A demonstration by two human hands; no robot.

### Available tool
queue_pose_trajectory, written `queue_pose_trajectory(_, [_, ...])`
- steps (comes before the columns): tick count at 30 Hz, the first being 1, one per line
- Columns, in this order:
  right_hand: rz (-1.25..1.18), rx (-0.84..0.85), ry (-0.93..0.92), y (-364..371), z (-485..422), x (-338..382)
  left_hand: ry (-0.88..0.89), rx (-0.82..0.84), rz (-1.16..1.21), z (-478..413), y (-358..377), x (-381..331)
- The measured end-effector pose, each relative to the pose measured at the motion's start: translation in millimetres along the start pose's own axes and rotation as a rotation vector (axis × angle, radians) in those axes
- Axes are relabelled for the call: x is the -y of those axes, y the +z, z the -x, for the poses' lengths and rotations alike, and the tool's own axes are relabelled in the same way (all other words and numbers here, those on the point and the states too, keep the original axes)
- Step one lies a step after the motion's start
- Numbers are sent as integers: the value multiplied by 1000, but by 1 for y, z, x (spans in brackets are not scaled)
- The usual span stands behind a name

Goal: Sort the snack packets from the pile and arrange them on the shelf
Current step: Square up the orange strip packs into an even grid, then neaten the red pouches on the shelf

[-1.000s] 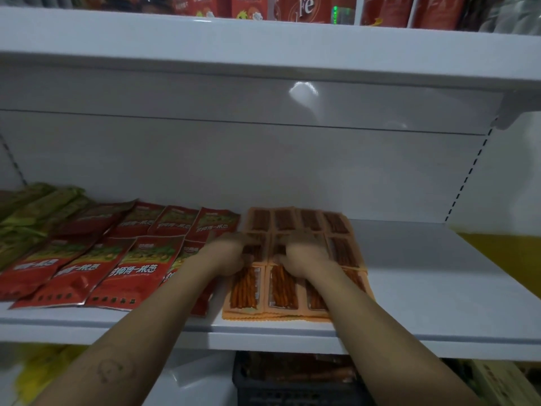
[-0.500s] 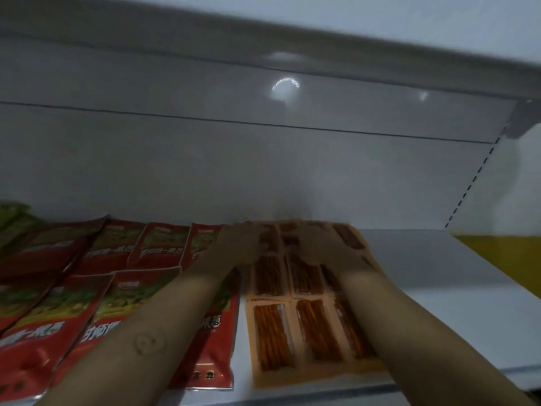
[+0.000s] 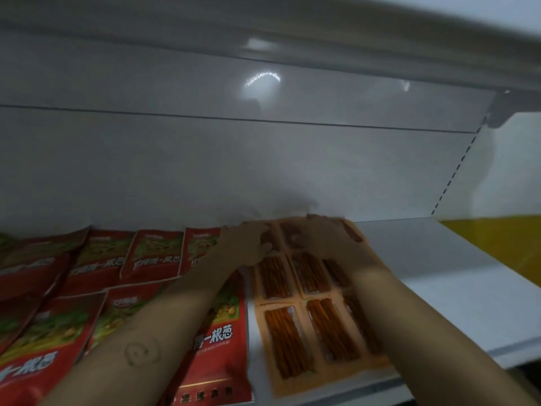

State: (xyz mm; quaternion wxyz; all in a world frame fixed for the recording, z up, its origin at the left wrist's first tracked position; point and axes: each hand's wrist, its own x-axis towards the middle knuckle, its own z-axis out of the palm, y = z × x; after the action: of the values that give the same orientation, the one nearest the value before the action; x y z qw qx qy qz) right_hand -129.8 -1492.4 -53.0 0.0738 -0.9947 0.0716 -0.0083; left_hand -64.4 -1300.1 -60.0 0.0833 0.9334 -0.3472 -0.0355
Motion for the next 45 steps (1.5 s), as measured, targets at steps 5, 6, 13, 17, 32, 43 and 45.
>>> queue_pose_trajectory(5, [56,70,96,-1,5,-10,-45,57,-66,5,1,-6])
queue_pose_trajectory(6, [50,73,96,-1,7,-10,-45,54,-63,6,0,-7])
queue_pose_trajectory(13, [21,-18,103,-3,19,15,-33,1,-97,38,-24,5])
queue_pose_trajectory(17, [-10,-49,-27,-13,51,75,-74,-88,-107,84,-40,30])
queue_pose_trajectory(32, [31,222,-250,17,163,189,-200,114,-167,258,-23,28])
queue_pose_trajectory(43, [-111,-4,-317,25,206,178,-298,-111,-165,296,-14,14])
queue_pose_trajectory(45, [-106,-21,-354,23,211,183,-351,-132,-171,314,-14,15])
